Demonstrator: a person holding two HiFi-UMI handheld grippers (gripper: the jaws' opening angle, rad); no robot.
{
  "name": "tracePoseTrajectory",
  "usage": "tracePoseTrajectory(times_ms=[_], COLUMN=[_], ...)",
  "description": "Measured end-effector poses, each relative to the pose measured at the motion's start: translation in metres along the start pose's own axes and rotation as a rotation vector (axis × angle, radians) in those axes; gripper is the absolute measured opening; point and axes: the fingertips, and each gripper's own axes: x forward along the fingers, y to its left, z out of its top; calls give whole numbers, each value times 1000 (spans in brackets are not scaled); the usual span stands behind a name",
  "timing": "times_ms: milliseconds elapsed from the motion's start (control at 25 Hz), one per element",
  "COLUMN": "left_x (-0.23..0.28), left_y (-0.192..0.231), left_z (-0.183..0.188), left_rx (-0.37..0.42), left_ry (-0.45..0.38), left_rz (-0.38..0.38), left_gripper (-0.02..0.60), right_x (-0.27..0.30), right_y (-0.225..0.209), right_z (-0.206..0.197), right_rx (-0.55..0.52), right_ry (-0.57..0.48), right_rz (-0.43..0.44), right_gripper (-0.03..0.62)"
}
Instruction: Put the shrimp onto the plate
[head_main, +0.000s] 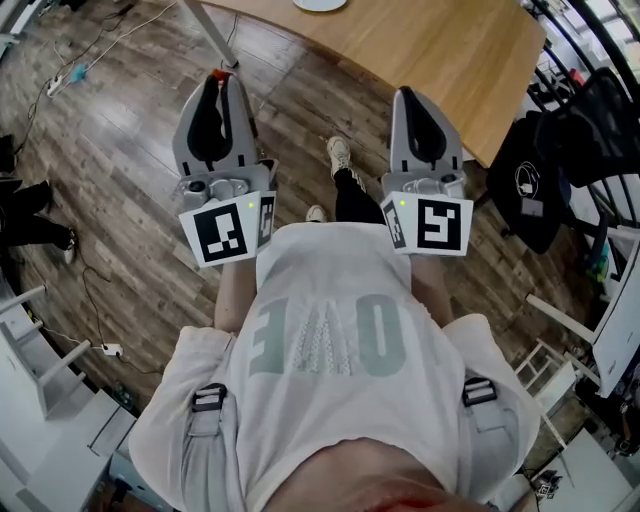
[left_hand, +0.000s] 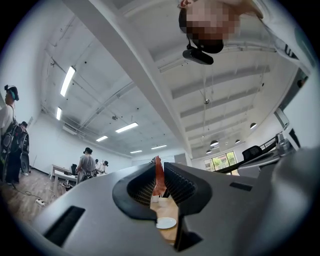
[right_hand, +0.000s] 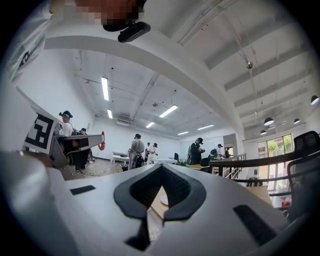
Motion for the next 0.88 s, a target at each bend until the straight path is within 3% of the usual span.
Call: tracePoseTrajectory(times_ms=[880], left_x=[175], left_y=[19], left_z=[-90], left_rx=[28], left_ry=[70], left_rz=[94], left_gripper=[57], right_x=[197], right_y=[-87], right_z=[-42], right_rx=[106], right_ry=[14], right_rz=[121], right_gripper=[18])
